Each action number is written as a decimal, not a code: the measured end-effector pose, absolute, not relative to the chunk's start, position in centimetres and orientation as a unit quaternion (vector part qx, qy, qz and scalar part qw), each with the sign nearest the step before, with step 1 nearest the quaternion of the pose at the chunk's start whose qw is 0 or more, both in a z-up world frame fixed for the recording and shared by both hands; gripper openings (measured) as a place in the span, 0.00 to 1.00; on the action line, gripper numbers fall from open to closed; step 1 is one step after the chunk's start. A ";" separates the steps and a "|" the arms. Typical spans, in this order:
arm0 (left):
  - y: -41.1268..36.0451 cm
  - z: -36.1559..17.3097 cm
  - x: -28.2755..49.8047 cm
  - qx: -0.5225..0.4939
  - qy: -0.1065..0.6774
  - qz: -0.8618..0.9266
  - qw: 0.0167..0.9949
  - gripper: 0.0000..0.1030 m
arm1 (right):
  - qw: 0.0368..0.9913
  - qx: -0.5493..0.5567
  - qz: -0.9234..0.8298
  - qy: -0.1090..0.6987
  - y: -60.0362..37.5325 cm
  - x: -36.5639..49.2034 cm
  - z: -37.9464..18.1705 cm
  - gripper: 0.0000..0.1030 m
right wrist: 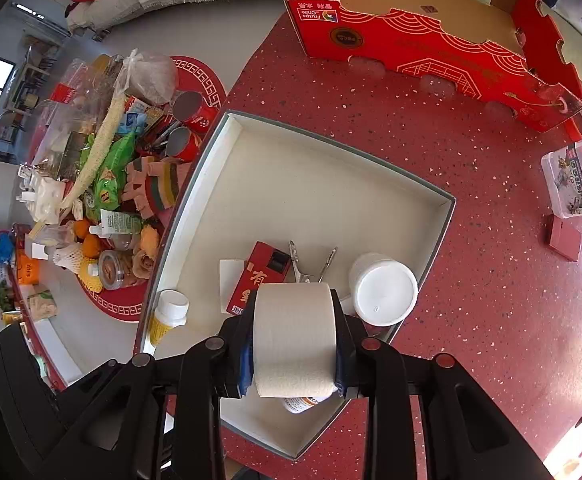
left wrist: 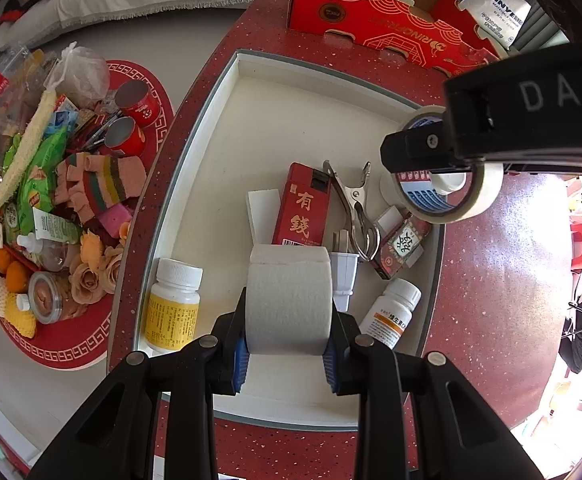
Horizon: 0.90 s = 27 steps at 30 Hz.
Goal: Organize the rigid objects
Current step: 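Open both grippers to drop the two tape rolls into the tray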
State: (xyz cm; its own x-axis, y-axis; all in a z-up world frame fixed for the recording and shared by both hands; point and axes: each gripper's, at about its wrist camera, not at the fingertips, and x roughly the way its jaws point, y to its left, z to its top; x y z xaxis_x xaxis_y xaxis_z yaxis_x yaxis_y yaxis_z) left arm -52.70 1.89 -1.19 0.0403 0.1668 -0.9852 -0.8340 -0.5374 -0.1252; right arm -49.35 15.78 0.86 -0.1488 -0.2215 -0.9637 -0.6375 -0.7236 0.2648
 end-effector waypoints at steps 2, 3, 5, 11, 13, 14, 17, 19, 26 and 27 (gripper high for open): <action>2.0 -1.5 -52.8 -0.607 0.277 0.634 0.391 0.31 | 0.156 -0.636 0.675 0.338 16.0 -49.4 0.4 0.30; 2.0 -1.6 -52.8 -0.608 0.278 0.634 0.389 0.31 | 0.156 -0.637 0.675 0.338 16.0 -49.5 0.3 0.30; 2.1 -1.9 -52.8 -0.609 0.280 0.633 0.387 0.31 | 0.157 -0.641 0.673 0.334 16.0 -49.6 -0.1 0.30; 2.0 -2.4 -52.8 -0.613 0.280 0.628 0.388 0.45 | 0.141 -0.650 0.679 0.311 15.4 -49.9 -0.7 0.31; 1.9 -2.3 -52.8 -0.610 0.279 0.632 0.389 0.73 | 0.135 -0.653 0.682 0.301 15.2 -50.0 -0.5 0.55; 1.7 -2.2 -52.9 -0.610 0.273 0.636 0.387 0.83 | 0.146 -0.650 0.685 0.294 15.3 -49.8 -0.3 0.82; 1.3 -2.0 -53.2 -0.602 0.283 0.648 0.372 0.86 | 0.152 -0.630 0.701 0.298 15.9 -49.3 0.9 0.95; 1.1 -1.8 -53.3 -0.601 0.280 0.650 0.372 0.92 | 0.149 -0.628 0.702 0.300 16.0 -49.0 1.4 0.95; 0.3 2.0 -52.7 -0.557 0.281 0.694 0.360 1.00 | 0.163 -0.578 0.741 0.301 16.0 -45.8 5.7 0.99; 0.5 2.2 -52.7 -0.556 0.304 0.694 0.342 1.00 | 0.165 -0.570 0.747 0.300 15.9 -45.1 6.4 0.99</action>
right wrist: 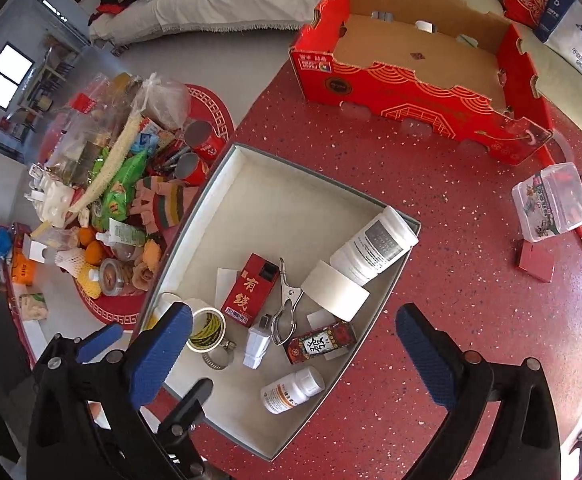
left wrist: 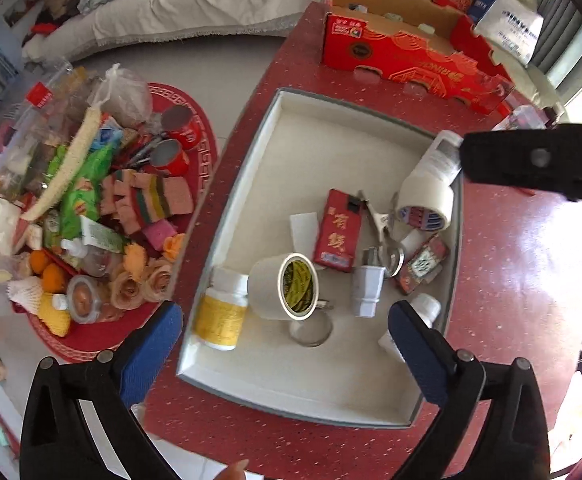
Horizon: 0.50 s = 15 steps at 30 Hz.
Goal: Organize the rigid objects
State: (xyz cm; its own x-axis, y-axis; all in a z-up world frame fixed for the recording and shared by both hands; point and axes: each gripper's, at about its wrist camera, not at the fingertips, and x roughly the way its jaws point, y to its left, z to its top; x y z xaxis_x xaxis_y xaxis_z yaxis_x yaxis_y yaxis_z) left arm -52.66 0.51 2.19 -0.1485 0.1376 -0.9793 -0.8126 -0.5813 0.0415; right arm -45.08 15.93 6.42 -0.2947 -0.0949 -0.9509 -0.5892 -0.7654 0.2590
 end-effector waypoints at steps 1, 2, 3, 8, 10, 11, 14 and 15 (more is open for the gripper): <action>0.6 2.2 -52.6 -0.561 0.317 0.689 0.333 1.00 | 0.168 -0.565 0.751 0.297 15.8 -44.4 7.1 0.99; 0.5 2.0 -52.8 -0.570 0.318 0.679 0.335 1.00 | 0.173 -0.562 0.754 0.293 15.6 -43.7 7.6 0.99; 0.3 2.0 -52.9 -0.581 0.307 0.671 0.345 1.00 | 0.178 -0.559 0.756 0.291 15.4 -43.1 8.1 0.99; -0.7 1.9 -53.0 -0.606 0.287 0.663 0.334 1.00 | 0.209 -0.556 0.753 0.283 14.2 -39.8 9.3 0.99; -1.1 2.3 -52.7 -0.599 0.292 0.671 0.327 1.00 | 0.217 -0.559 0.750 0.279 13.5 -38.9 9.4 0.99; -1.2 2.4 -52.5 -0.595 0.297 0.673 0.323 1.00 | 0.218 -0.563 0.747 0.278 13.1 -38.4 9.3 0.99; -1.5 2.7 -52.1 -0.594 0.304 0.671 0.322 1.00 | 0.226 -0.573 0.739 0.274 11.9 -37.5 8.9 0.99; -1.6 2.9 -52.0 -0.594 0.303 0.672 0.323 1.00 | 0.227 -0.577 0.737 0.270 11.5 -37.4 8.7 0.99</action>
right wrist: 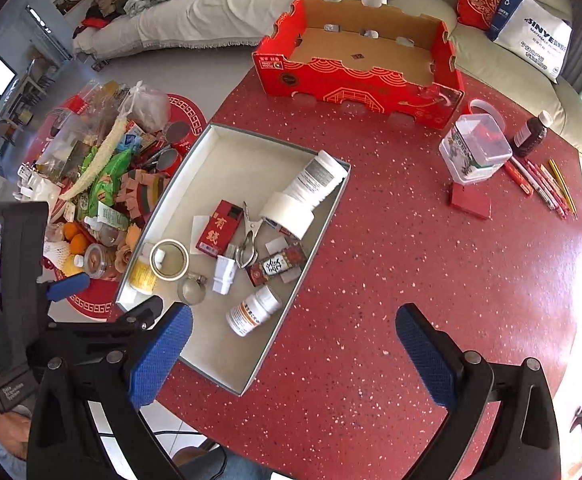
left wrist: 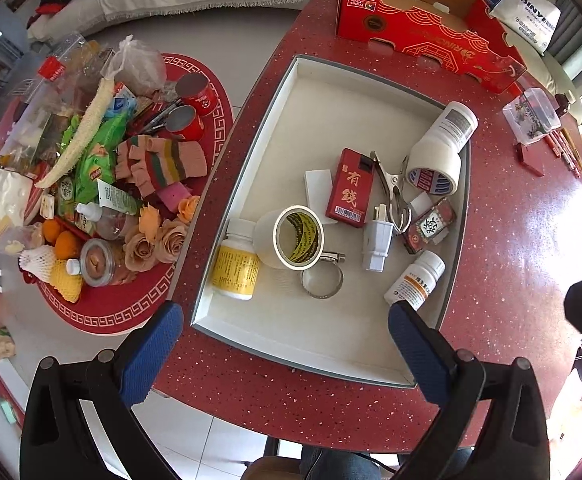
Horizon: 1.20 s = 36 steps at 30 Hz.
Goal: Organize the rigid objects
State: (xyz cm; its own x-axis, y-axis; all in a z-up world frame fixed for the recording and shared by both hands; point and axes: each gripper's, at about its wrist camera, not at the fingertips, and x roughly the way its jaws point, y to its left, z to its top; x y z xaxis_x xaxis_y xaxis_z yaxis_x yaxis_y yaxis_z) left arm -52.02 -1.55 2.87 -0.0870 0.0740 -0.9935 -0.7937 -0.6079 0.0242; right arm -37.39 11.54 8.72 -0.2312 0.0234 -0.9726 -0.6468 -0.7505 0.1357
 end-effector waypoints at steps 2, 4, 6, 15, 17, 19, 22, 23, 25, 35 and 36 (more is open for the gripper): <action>-1.7 3.2 -51.9 -0.591 0.304 0.674 0.322 1.00 | 0.226 -0.585 0.732 0.266 10.9 -37.3 8.4 0.99; -1.8 3.3 -51.8 -0.596 0.300 0.672 0.323 1.00 | 0.219 -0.591 0.730 0.265 10.3 -37.3 8.1 0.99; -1.9 3.4 -51.7 -0.598 0.297 0.671 0.322 1.00 | 0.218 -0.592 0.731 0.259 9.9 -37.3 8.1 0.99; -2.4 3.8 -51.7 -0.601 0.292 0.671 0.322 1.00 | 0.218 -0.603 0.729 0.241 9.6 -37.7 8.2 0.99; -2.5 3.8 -51.8 -0.602 0.291 0.671 0.321 1.00 | 0.217 -0.605 0.728 0.240 9.6 -37.8 8.1 0.99; -2.5 3.8 -51.9 -0.603 0.290 0.670 0.321 1.00 | 0.216 -0.606 0.727 0.238 9.6 -37.8 8.1 0.99; -2.6 3.8 -52.0 -0.606 0.287 0.669 0.321 1.00 | 0.214 -0.608 0.727 0.236 9.4 -38.0 8.2 0.99; -2.6 3.7 -52.1 -0.606 0.287 0.669 0.321 1.00 | 0.213 -0.608 0.728 0.236 9.4 -38.0 8.2 0.99; -2.6 3.7 -52.1 -0.606 0.287 0.668 0.322 1.00 | 0.211 -0.609 0.727 0.235 9.3 -38.1 8.1 0.99; -2.7 3.7 -52.3 -0.608 0.286 0.668 0.320 1.00 | 0.211 -0.610 0.727 0.234 9.3 -38.3 8.2 0.99; -2.7 3.6 -52.3 -0.609 0.286 0.667 0.320 1.00 | 0.211 -0.610 0.727 0.234 9.2 -38.3 8.2 0.99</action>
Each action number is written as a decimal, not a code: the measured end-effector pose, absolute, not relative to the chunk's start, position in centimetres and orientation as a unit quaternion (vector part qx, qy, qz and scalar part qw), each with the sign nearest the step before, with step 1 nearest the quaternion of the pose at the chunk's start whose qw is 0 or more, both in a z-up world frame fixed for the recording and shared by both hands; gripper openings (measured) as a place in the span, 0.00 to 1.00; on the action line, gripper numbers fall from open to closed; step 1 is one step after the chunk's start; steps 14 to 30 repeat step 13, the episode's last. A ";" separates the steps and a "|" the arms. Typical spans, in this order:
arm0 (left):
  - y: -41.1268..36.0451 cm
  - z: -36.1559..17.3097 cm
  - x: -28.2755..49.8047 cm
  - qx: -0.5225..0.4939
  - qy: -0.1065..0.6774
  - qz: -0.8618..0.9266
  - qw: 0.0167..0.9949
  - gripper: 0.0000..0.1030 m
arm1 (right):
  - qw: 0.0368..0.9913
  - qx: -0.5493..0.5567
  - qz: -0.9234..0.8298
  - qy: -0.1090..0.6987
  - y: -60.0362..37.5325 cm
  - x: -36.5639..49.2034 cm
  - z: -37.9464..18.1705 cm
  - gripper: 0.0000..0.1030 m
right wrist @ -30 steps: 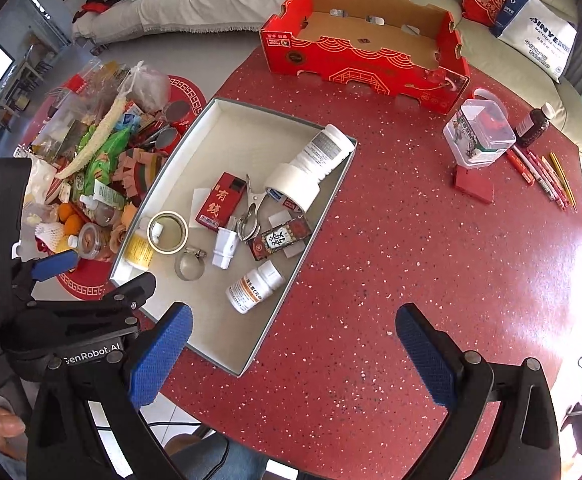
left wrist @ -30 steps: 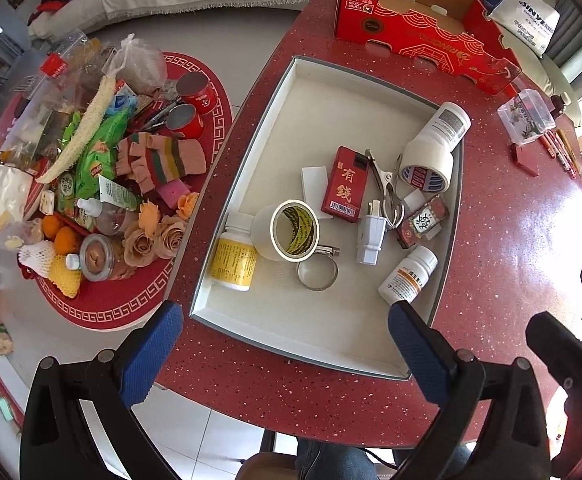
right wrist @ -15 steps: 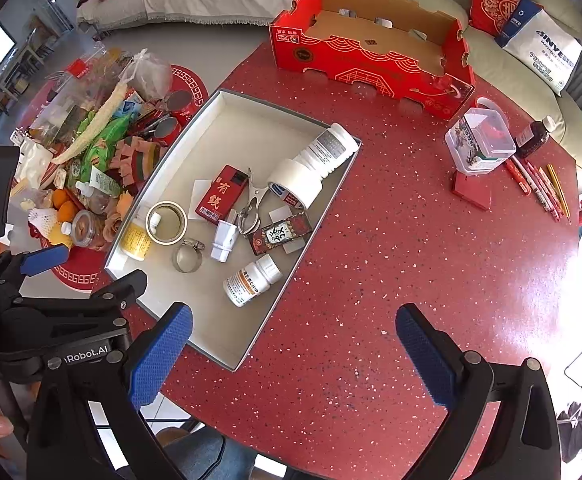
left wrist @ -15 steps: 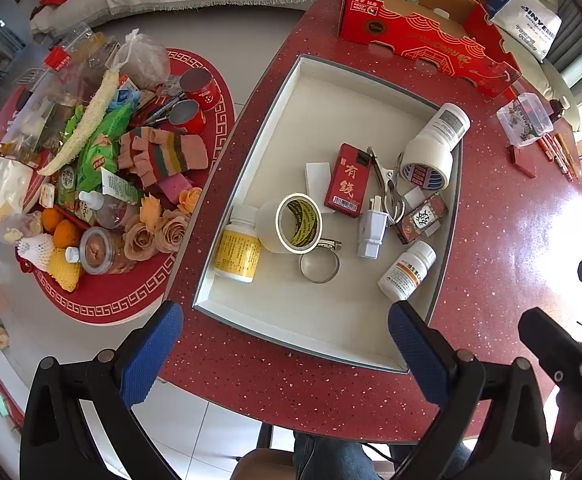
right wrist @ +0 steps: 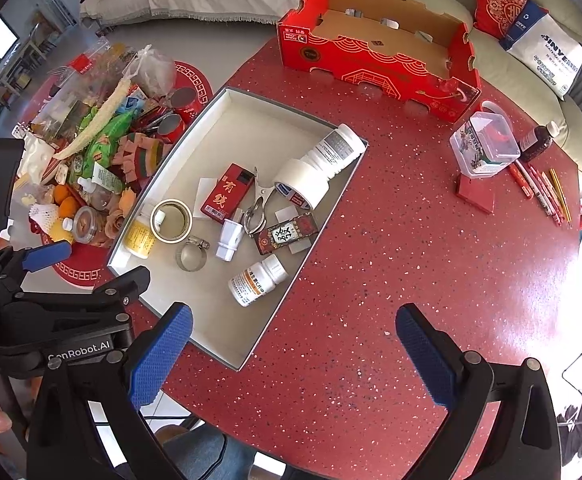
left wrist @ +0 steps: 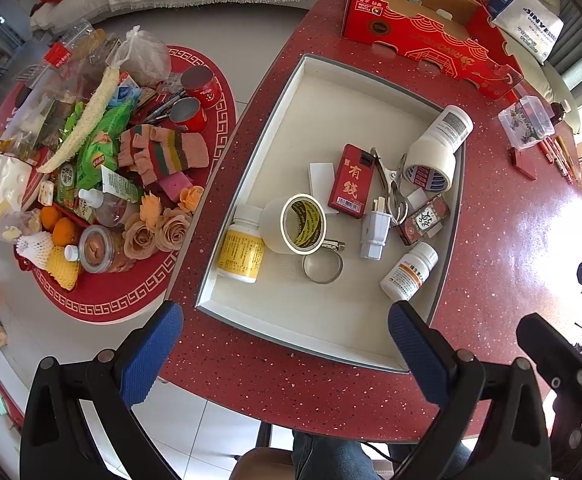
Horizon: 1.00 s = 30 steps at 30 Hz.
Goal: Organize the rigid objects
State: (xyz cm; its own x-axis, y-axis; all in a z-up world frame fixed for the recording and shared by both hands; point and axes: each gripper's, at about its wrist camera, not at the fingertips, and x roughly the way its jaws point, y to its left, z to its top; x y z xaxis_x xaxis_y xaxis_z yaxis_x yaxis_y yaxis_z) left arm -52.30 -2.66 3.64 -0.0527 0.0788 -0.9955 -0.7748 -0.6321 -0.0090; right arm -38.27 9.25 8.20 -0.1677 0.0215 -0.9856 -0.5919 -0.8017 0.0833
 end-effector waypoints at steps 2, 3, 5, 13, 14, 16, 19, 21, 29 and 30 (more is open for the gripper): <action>-2.7 3.6 -52.4 -0.611 0.285 0.666 0.320 1.00 | 0.209 -0.610 0.728 0.233 9.2 -38.4 8.2 0.99; -2.8 3.5 -52.4 -0.612 0.284 0.665 0.320 1.00 | 0.208 -0.611 0.728 0.231 9.1 -38.4 8.2 0.99; -2.8 3.4 -52.4 -0.615 0.283 0.663 0.319 1.00 | 0.207 -0.612 0.728 0.230 9.1 -38.5 8.2 0.99; -2.9 3.5 -52.3 -0.615 0.273 0.664 0.325 1.00 | 0.204 -0.616 0.726 0.227 9.0 -38.6 7.9 0.99; -2.9 3.5 -52.3 -0.615 0.273 0.664 0.325 1.00 | 0.204 -0.616 0.726 0.227 9.0 -38.6 7.9 0.99; -2.9 3.5 -52.3 -0.615 0.273 0.664 0.325 1.00 | 0.204 -0.616 0.726 0.227 9.0 -38.6 7.9 0.99; -2.9 3.5 -52.3 -0.615 0.273 0.664 0.325 1.00 | 0.204 -0.616 0.726 0.227 9.0 -38.6 7.9 0.99; -2.9 3.5 -52.3 -0.615 0.273 0.664 0.325 1.00 | 0.204 -0.616 0.726 0.227 9.0 -38.6 7.9 0.99; -2.9 3.5 -52.3 -0.615 0.273 0.664 0.325 1.00 | 0.204 -0.616 0.726 0.227 9.0 -38.6 7.9 0.99; -2.9 3.5 -52.3 -0.615 0.273 0.664 0.325 1.00 | 0.204 -0.616 0.726 0.227 9.0 -38.6 7.9 0.99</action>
